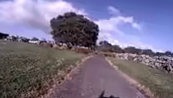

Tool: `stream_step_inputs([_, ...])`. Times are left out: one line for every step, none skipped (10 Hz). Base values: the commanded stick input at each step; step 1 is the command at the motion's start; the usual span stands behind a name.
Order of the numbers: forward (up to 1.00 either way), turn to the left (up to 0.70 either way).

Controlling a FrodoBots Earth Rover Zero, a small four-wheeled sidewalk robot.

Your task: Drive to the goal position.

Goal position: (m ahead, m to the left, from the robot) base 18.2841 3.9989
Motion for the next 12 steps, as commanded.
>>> stream_step_inputs([0.70, -0.14])
stream_step_inputs([0.70, -0.14])
stream_step_inputs([0.70, -0.14])
stream_step_inputs([0.70, -0.14])
stream_step_inputs([0.70, -0.14])
stream_step_inputs([0.70, -0.14])
stream_step_inputs([0.70, -0.14])
stream_step_inputs([0.70, -0.14])
stream_step_inputs([0.70, -0.14])
stream_step_inputs([0.70, -0.14])
stream_step_inputs([0.70, -0.10])
stream_step_inputs([0.70, -0.05])
